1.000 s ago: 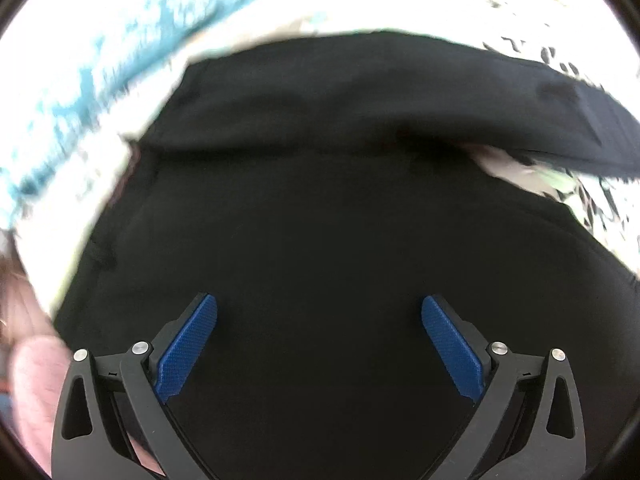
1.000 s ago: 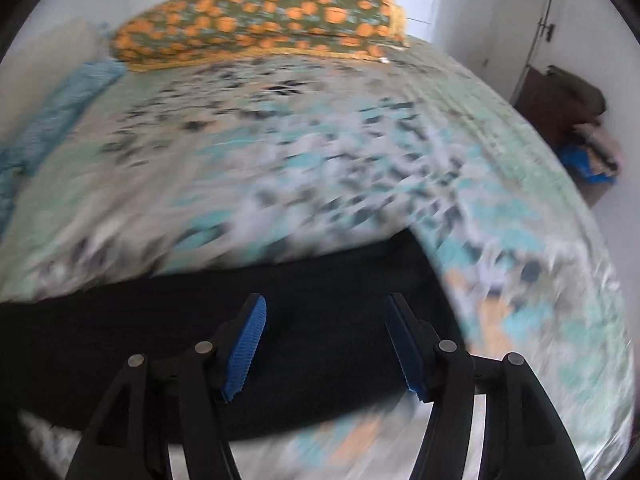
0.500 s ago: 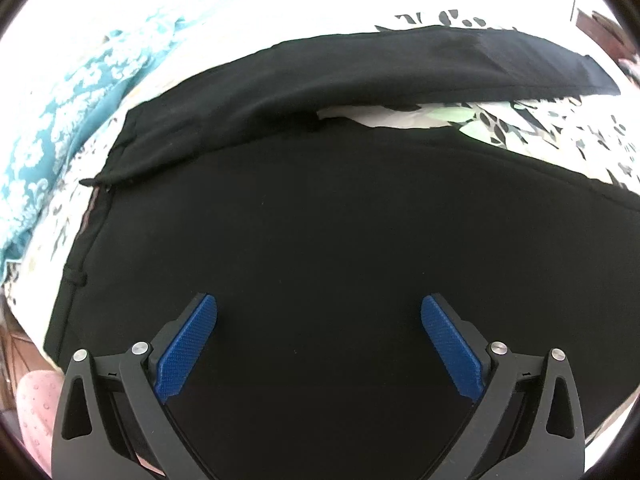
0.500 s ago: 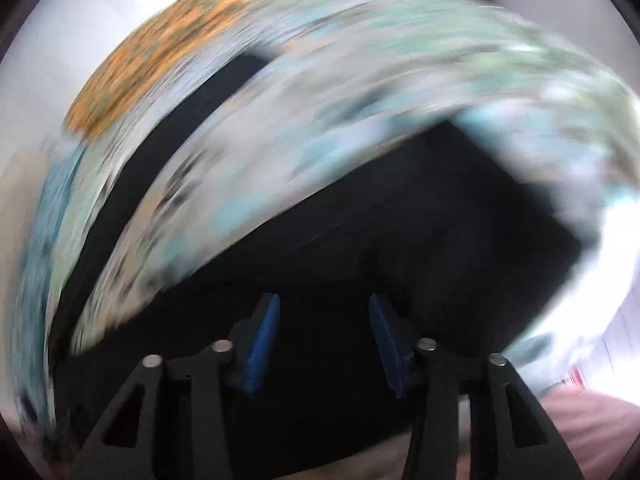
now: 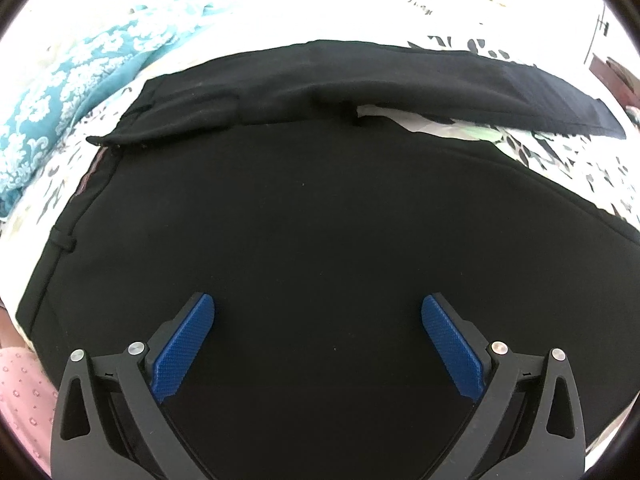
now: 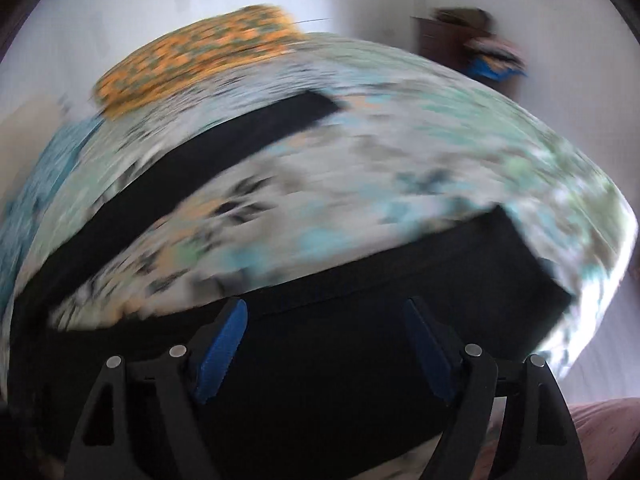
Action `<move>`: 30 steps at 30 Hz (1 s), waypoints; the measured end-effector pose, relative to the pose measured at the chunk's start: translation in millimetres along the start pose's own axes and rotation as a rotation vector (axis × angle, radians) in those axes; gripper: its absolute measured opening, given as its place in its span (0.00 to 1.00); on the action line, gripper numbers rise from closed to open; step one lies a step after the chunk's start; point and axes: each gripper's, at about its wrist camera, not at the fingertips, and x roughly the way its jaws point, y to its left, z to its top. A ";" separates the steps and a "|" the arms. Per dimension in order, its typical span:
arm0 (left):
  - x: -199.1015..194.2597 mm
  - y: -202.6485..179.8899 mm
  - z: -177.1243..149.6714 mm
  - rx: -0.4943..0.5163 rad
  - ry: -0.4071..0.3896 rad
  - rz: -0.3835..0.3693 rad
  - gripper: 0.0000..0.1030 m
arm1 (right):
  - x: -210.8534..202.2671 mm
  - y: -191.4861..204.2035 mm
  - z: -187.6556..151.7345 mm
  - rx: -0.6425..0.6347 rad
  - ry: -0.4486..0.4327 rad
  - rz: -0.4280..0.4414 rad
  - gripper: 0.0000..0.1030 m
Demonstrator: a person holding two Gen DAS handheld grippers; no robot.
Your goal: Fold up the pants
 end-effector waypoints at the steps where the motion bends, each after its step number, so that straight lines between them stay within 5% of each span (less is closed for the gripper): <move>1: -2.8 -1.8 -1.9 0.003 -0.006 0.002 1.00 | 0.1 31.9 -3.5 -0.072 0.013 0.035 0.83; 4: -4.9 -2.6 -4.0 0.008 -0.021 0.007 1.00 | -7.4 118.9 -26.1 -0.261 0.032 0.108 0.95; 9: -3.0 -1.9 -3.3 0.017 -0.031 0.010 0.99 | -3.4 216.8 -78.5 -0.580 0.017 0.140 0.97; 12: -2.9 -4.8 -3.5 0.029 -0.022 0.013 0.99 | 26.0 228.4 -102.6 -0.643 0.114 0.121 0.99; 15: -1.5 -6.7 -2.1 0.041 -0.009 0.015 0.99 | 35.1 212.8 -99.1 -0.509 0.157 0.220 1.00; 30: 8.1 -10.3 15.9 0.046 0.155 0.037 0.99 | 39.2 208.8 -87.3 -0.541 0.231 0.235 1.00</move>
